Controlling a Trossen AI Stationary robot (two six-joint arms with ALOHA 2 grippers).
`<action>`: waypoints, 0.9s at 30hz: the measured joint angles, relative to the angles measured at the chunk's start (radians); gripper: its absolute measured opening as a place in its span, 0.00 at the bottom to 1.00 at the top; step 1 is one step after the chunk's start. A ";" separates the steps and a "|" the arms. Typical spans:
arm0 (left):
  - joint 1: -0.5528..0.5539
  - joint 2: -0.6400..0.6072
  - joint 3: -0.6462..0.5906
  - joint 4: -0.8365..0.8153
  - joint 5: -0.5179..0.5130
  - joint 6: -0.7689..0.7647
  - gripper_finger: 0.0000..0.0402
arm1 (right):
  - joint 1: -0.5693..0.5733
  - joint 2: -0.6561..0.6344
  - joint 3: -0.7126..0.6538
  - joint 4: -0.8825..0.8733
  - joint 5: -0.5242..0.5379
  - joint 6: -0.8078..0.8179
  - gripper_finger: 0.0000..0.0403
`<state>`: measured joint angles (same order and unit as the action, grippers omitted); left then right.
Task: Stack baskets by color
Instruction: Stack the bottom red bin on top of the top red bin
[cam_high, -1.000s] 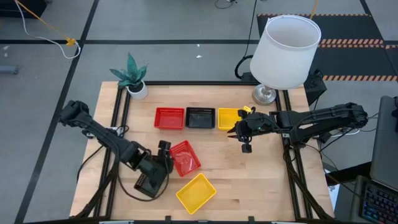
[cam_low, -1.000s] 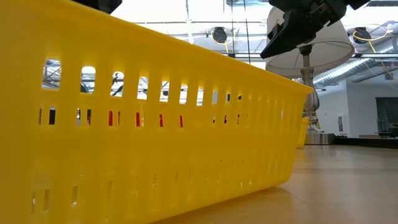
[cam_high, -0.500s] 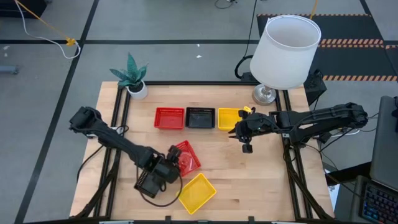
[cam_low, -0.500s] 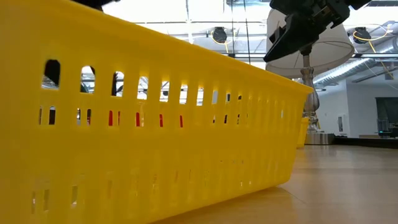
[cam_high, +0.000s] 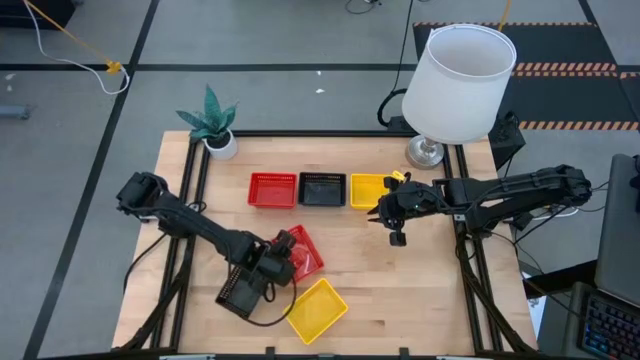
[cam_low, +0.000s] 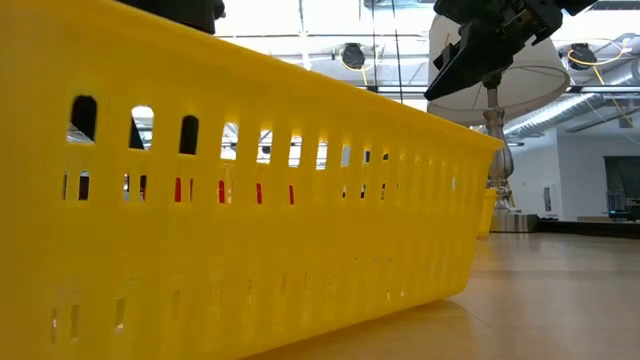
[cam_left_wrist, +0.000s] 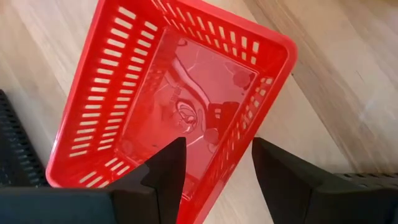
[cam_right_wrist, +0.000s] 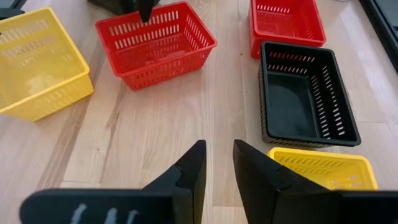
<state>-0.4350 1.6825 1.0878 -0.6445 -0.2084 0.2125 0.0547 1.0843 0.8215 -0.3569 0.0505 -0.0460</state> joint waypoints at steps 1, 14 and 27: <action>0.003 0.000 0.000 0.000 0.006 0.007 0.46 | 0.000 0.000 0.000 0.000 0.000 0.000 0.18; 0.009 0.042 -0.001 -0.001 0.011 0.023 0.46 | 0.000 0.000 0.000 -0.001 0.000 -0.003 0.18; 0.009 0.075 -0.001 0.012 -0.005 0.042 0.27 | 0.000 0.000 -0.001 -0.002 0.000 -0.011 0.18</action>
<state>-0.4259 1.7571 1.0866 -0.6321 -0.2131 0.2549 0.0547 1.0847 0.8207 -0.3584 0.0502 -0.0566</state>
